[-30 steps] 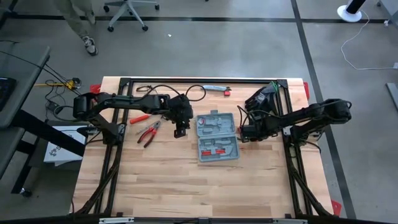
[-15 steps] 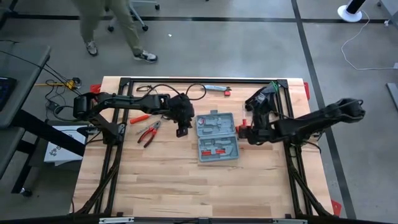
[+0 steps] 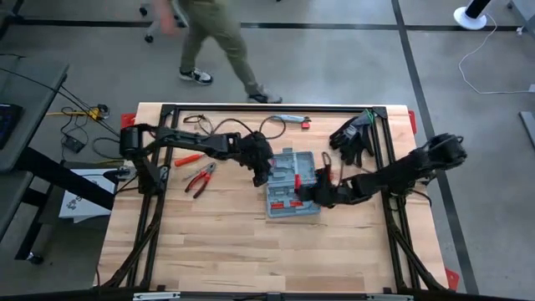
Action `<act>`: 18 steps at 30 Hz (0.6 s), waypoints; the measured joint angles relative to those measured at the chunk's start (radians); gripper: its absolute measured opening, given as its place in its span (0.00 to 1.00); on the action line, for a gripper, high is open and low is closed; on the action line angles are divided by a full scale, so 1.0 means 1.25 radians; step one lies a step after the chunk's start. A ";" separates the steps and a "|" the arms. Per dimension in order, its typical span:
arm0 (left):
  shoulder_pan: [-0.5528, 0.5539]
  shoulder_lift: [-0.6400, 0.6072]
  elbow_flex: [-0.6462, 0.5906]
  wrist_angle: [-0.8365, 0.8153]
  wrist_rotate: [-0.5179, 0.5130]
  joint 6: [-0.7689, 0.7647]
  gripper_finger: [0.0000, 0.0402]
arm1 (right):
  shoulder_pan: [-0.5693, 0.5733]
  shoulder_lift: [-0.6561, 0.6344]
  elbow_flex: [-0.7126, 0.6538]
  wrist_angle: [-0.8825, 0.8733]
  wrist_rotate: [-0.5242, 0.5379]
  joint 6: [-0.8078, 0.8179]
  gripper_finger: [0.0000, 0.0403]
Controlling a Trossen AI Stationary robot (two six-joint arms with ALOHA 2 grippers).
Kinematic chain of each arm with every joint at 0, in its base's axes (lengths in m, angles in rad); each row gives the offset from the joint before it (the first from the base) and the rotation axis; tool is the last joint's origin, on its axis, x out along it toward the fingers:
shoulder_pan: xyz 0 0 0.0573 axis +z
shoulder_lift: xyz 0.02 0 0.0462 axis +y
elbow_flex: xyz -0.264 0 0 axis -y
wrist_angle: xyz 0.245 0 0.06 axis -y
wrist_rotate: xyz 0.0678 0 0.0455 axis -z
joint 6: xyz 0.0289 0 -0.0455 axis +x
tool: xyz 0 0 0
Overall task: Prefit tool cases
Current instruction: Put the orange nut driver into the gray prefit tool case
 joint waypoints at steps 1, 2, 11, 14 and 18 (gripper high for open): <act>-0.002 0.015 0.000 0.003 0.014 -0.005 0.42 | -0.001 0.027 0.019 0.012 -0.021 -0.008 0.17; -0.004 0.027 0.000 0.007 0.021 -0.008 0.42 | -0.002 0.053 0.039 0.016 -0.040 -0.017 0.17; -0.033 0.050 0.038 0.034 0.018 -0.018 0.42 | -0.029 0.211 0.213 -0.007 -0.105 -0.102 0.17; -0.037 0.050 0.056 0.039 0.017 0.002 0.42 | -0.057 0.224 0.238 -0.011 -0.174 -0.149 0.25; -0.038 0.049 0.061 0.042 0.015 0.013 0.42 | -0.078 0.214 0.242 -0.016 -0.206 -0.181 0.46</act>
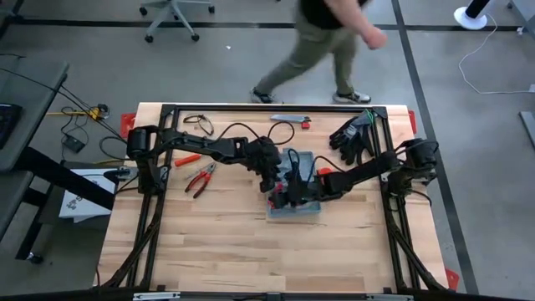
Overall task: Prefit tool cases
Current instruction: Put the orange nut driver into the gray prefit tool case
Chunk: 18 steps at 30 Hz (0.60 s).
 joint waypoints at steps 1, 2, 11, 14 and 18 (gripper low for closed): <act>0.000 0.001 0.000 -0.003 -0.001 0.000 0.42 | -0.002 -0.001 0.000 0.001 0.000 -0.004 0.50; 0.000 0.003 -0.001 -0.005 -0.001 0.000 0.42 | -0.002 -0.002 0.000 0.004 0.001 -0.005 0.52; 0.001 0.007 -0.001 -0.006 0.001 0.007 0.42 | 0.013 -0.022 0.000 -0.011 0.021 -0.024 0.54; 0.001 0.007 -0.001 -0.010 0.001 0.008 0.42 | 0.021 -0.045 0.000 -0.033 0.055 -0.025 0.53; 0.001 0.007 -0.002 -0.015 0.002 0.008 0.42 | 0.024 -0.080 0.000 -0.102 0.085 -0.033 0.53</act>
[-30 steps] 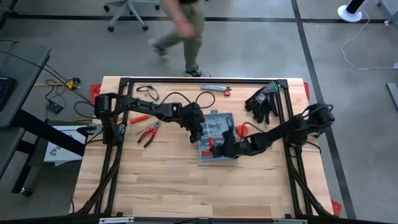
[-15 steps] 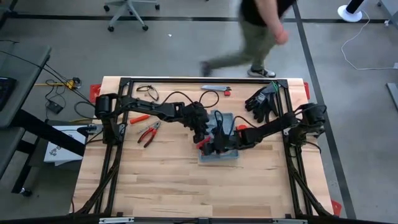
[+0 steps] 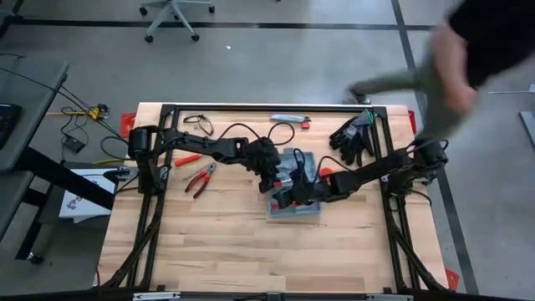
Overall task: Prefit tool cases
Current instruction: Put the orange nut driver into the gray prefit tool case
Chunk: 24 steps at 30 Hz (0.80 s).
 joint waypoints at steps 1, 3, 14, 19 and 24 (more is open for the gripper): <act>0.000 0.000 0.000 0.000 0.000 0.000 0.42 | 0.000 -0.009 0.000 -0.020 0.008 -0.007 0.53; 0.000 0.000 0.000 -0.007 0.001 0.000 0.42 | 0.000 -0.032 0.000 -0.062 0.023 -0.012 0.53; -0.001 -0.026 0.000 -0.072 0.005 0.034 0.42 | 0.002 -0.162 -0.001 -0.313 0.099 -0.028 0.53; -0.005 -0.048 0.000 -0.098 0.004 0.030 0.42 | 0.002 -0.188 -0.001 -0.404 0.111 -0.027 0.53; -0.036 -0.048 0.000 -0.135 -0.002 0.053 0.42 | 0.002 -0.183 -0.001 -0.439 0.111 -0.017 0.53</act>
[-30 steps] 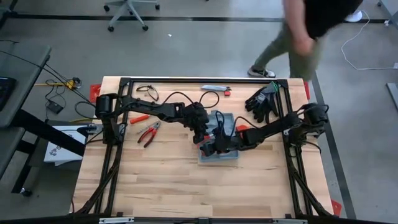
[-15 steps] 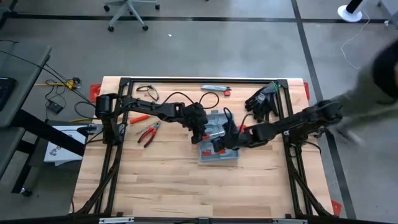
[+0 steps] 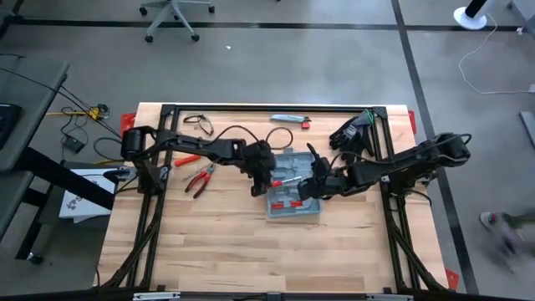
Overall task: Prefit tool cases
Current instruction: Put the orange nut driver into the gray prefit tool case
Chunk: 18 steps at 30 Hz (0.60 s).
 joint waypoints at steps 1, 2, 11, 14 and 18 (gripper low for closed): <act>-0.012 0.000 0.000 -0.002 -0.005 0.010 0.43 | 0.000 0.001 0.000 -0.004 0.001 0.002 0.53; -0.025 0.000 0.000 -0.001 -0.019 0.021 0.43 | 0.000 0.002 0.000 -0.008 0.006 0.004 0.53; -0.074 0.043 0.000 0.009 -0.192 0.051 0.50 | -0.002 0.001 0.000 -0.014 0.026 0.004 0.53; -0.069 0.073 0.000 0.011 -0.171 0.046 0.51 | -0.002 0.001 0.000 -0.015 0.026 0.004 0.53; -0.068 0.086 0.000 0.011 -0.151 0.043 0.49 | -0.002 0.001 0.000 -0.016 0.026 0.004 0.53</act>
